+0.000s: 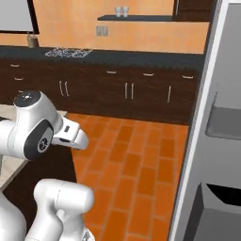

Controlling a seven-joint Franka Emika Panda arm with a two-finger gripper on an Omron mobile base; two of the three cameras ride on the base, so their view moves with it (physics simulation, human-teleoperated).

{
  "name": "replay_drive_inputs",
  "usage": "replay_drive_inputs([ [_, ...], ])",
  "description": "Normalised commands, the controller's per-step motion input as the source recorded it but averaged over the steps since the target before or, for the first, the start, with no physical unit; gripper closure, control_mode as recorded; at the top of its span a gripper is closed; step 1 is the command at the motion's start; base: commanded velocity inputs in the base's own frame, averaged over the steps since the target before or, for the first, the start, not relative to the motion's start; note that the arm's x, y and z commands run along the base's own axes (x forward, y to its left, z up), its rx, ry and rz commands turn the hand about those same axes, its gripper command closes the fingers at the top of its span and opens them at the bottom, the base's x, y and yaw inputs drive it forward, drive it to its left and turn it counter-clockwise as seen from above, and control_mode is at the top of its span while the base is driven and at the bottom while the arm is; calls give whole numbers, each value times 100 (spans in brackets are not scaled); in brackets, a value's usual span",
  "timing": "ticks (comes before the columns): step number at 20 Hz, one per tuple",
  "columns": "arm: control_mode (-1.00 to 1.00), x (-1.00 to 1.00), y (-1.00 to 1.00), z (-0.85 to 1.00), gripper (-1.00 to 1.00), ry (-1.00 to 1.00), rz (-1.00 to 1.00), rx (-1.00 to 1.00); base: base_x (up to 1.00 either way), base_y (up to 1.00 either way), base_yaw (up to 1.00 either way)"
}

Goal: Take the meat container that has the steak and place it on the second highest rack of the freezer. Then take the vegetable container that has the squash and lemon and place it on the highest rack of the freezer.

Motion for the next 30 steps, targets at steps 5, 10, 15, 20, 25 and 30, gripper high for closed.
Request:
replay_drive_inputs([
  [5, 100, 0, 0, 0, -100, 0, 0, 0, 100, 0, -11],
  [10, 100, 0, 0, 0, -100, 0, 0, 0, 100, 0, -10],
  [15, 100, 0, 0, 0, -100, 0, 0, 0, 100, -2, -13],
  [20, 100, 0, 0, 0, -100, 0, 0, 0, 100, 0, -11],
  [25, 100, 0, 0, 0, -100, 0, 0, 0, 100, -1, -6],
  [30, 100, 0, 0, 0, -100, 0, 0, 0, 98, 0, -23],
])
